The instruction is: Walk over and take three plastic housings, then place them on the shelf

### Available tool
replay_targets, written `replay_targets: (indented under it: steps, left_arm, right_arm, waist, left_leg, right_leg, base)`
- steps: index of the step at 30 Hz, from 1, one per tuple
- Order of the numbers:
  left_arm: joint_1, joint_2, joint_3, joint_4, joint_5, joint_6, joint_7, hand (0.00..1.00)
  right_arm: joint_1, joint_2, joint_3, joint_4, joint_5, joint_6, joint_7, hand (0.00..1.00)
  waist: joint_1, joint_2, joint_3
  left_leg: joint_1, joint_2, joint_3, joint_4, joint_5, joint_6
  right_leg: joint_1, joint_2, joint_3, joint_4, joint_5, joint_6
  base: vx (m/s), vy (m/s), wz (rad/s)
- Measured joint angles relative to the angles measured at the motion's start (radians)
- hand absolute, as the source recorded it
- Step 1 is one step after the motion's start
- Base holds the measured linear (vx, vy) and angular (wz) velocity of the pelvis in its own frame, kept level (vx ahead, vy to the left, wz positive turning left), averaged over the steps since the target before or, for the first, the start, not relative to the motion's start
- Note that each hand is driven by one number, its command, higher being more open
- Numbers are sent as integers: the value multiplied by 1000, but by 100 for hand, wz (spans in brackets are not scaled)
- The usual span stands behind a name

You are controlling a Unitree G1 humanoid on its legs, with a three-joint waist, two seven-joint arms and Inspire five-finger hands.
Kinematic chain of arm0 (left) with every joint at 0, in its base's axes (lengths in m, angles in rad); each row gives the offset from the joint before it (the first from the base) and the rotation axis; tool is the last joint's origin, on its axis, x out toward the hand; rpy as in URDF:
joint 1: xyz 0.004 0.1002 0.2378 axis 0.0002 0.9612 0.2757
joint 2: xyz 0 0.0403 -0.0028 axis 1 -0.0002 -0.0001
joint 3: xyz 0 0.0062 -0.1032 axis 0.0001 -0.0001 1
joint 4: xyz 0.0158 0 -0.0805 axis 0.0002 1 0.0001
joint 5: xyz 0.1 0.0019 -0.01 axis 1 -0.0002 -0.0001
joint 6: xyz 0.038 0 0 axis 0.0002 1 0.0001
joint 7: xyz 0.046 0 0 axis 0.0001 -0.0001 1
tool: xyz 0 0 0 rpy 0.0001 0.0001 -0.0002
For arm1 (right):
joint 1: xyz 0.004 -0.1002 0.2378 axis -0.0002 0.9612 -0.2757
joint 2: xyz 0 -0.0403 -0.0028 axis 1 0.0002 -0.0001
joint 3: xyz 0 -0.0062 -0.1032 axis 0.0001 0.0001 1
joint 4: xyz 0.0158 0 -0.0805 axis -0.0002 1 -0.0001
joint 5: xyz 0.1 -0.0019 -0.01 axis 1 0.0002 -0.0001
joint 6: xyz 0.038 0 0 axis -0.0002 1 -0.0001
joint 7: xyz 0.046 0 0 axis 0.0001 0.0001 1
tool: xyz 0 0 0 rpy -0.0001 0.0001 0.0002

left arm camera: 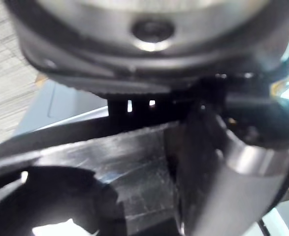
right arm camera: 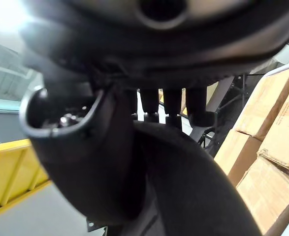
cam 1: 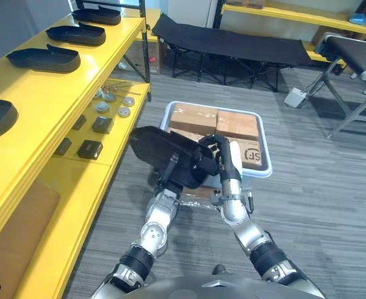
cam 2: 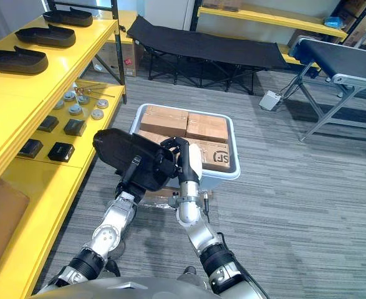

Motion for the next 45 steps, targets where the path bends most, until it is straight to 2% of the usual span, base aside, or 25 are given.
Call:
replay_targets:
  steps: [4, 5, 9, 12, 14, 16, 17, 20, 22, 25, 28, 32, 34, 38, 41, 43, 45]
  left_arm:
    - [-16, -26, -5, 0, 34, -44, 42, 0]
    - [-16, -33, -6, 0, 44, -59, 51, 0]
    - [-19, -34, -4, -6, 122, -86, 84, 0]
    - [-34, -40, 38, -18, 243, -102, 148, 0]
    - [-46, -39, 91, -55, 401, -125, 218, 0]
    - [-46, -39, 118, -100, 541, -126, 272, 0]
    - [-46, -37, 134, -126, 676, -120, 314, 0]
    - [-45, -20, 158, -180, 888, -85, 377, 0]
    - [-37, -8, 202, -200, 1090, -45, 431, 0]
    - [4, 7, 260, -229, 1262, -19, 480, 0]
    - [68, 23, 323, -251, 1339, -14, 497, 0]
    - [152, 39, 401, -323, 1361, -17, 457, 0]
    - [212, 52, 425, -444, 1297, -31, 359, 0]
    - [314, 52, 421, -607, 1153, -67, 199, 0]
    - [373, 50, 421, -662, 1087, -68, 111, 0]
    - [403, 49, 422, -681, 1080, -68, 90, 0]
    - [450, 49, 433, -721, 1072, -67, 62, 0]
  right_arm:
    - [0, 10, 6, -5, 21, 2, -15, 0]
    - [0, 13, 6, -5, 22, 2, -15, 100]
    - [10, 14, 21, -20, 59, -3, -9, 100]
    - [58, 9, 59, -63, 60, -26, -1, 100]
    - [82, 11, 79, -110, 61, -30, 1, 100]
    - [81, 9, 74, -187, 96, -30, 5, 100]
    - [76, 6, 72, -253, 125, -30, 14, 100]
    - [63, -2, 62, -344, 172, -31, 53, 100]
    - [63, -12, 46, -401, 265, -34, 104, 100]
    - [72, -43, 15, -438, 344, -37, 160, 100]
    - [114, -80, -45, -484, 408, -37, 227, 100]
    - [225, -106, -139, -534, 482, -14, 374, 100]
    - [308, -119, -180, -534, 505, 97, 475, 100]
    - [385, -118, -181, -498, 511, 234, 559, 100]
    - [390, -120, -183, -452, 511, 255, 582, 100]
    - [390, -119, -184, -443, 510, 255, 582, 100]
    - [388, -120, -180, -442, 511, 254, 579, 100]
  waist:
    - [2, -5, -1]
    - [2, -9, -2]
    - [-1, -15, -3]
    - [-3, -17, -3]
    - [-2, -17, -3]
    - [-2, -17, -3]
    - [-2, -17, -4]
    - [-4, -14, -6]
    - [-7, -4, -18]
    - [-13, 14, -28]
    - [-25, 35, -40]
    - [-34, 51, -50]
    - [-38, 58, -55]
    - [-50, 86, -73]
    - [-50, 102, -82]
    - [-50, 105, -84]
    - [-27, 106, -84]
  left_leg:
    - [-6, -1, -5, 0, 0, 0]
    - [-6, -1, -5, 0, 0, 0]
    - [-6, 0, -5, 0, 0, 0]
    - [-4, 0, -5, 0, -1, 0]
    - [-1, -1, -5, 1, -1, 0]
    - [5, 0, -5, 1, -1, 0]
    - [11, -1, -4, 1, -2, 0]
    - [13, -2, 0, 1, -2, 0]
    - [19, -3, 5, 1, -3, -1]
    - [23, -2, 10, 1, -5, -2]
    - [25, -2, 16, 1, -7, -5]
    - [29, -1, 25, 1, -12, -9]
    - [29, -1, 30, 1, -15, -11]
    - [27, -1, 32, 1, -21, -12]
    - [23, 0, 29, 0, -22, -13]
    - [16, 0, 15, 0, -22, -12]
    - [-1, -3, -25, 1, -20, -10]
  right_leg:
    - [-2, -1, -3, 0, 0, 1]
    - [-2, 0, -4, 0, 0, 0]
    - [-2, 1, -4, 0, 0, 0]
    - [0, 1, -5, 0, -1, 0]
    - [3, 1, -6, 1, -2, -3]
    - [0, 0, -6, 17, -14, -19]
    - [1, -2, -6, 24, -18, -23]
    - [0, -4, -5, 26, -18, -23]
    - [1, -5, -1, 27, -17, -23]
    - [2, -5, 2, 26, -18, -22]
    - [2, -4, 7, 20, -17, -22]
    - [1, -2, 16, 15, -17, -21]
    - [1, 0, 19, 2, -17, -21]
    - [1, 1, 19, -2, -17, -21]
    - [4, 4, 12, -11, -18, -14]
    - [11, 4, -4, -17, -18, -12]
    - [18, 5, -39, -20, -22, -7]
  base:
    - [11, 12, 4]
    - [0, 0, 0]
    - [0, 0, 0]
    - [0, 0, 0]
    - [0, 0, 0]
    - [0, 0, 0]
    - [0, 0, 0]
    - [-6, 18, -4]
    - [-1, 15, -6]
    - [0, 9, -6]
    - [2, 7, -5]
    - [16, 5, -8]
    - [18, 8, -7]
    - [39, 6, -3]
    - [35, -6, 2]
    - [30, -13, 21]
    - [35, -7, 39]
